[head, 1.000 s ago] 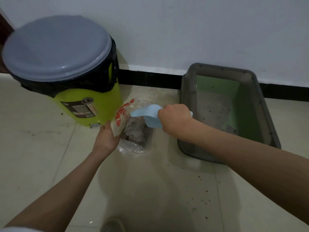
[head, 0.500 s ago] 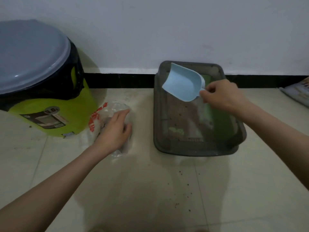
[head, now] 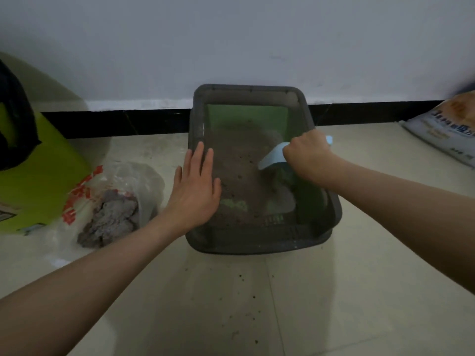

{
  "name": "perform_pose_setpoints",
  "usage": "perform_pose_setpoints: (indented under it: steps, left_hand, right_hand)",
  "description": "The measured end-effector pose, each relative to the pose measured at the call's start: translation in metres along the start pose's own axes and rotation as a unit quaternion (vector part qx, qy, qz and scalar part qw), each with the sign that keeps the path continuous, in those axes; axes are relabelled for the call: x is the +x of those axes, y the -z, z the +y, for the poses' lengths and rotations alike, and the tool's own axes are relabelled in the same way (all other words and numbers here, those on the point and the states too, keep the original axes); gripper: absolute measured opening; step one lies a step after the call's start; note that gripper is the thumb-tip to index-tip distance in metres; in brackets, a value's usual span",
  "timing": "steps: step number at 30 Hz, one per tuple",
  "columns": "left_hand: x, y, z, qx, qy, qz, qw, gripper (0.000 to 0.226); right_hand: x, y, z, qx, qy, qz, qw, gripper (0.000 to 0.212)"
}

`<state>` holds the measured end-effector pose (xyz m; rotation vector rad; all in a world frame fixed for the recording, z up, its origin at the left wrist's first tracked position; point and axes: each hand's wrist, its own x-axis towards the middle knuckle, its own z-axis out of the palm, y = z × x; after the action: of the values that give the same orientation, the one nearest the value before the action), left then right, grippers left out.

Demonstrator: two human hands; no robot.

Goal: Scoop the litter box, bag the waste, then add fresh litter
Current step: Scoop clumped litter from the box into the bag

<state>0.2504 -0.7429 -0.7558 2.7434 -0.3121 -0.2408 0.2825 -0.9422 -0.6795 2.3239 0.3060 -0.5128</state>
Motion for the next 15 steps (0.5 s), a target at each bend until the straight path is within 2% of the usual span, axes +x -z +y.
perform_pose_setpoints:
  steps: [5,8,12,15]
  left_hand:
    - [0.0,-0.005,-0.002,-0.021,0.002,0.027,0.999,0.059]
    - [-0.001,-0.005,-0.002,-0.033,0.0,0.029,0.999,0.059]
    - [-0.001,-0.004,-0.003,-0.052,-0.005,0.029,0.998,0.058]
    - [-0.001,-0.005,-0.004,-0.06,-0.008,0.028,0.998,0.057]
  right_hand:
    - [0.026,-0.013,-0.012,-0.053,0.016,-0.042,0.998,0.013]
    - [0.032,-0.02,-0.018,-0.027,0.021,-0.058,0.998,0.018]
    - [0.029,-0.014,-0.019,0.119,0.003,-0.089,0.989,0.027]
    - [0.029,-0.01,-0.014,0.255,-0.043,-0.148,0.955,0.022]
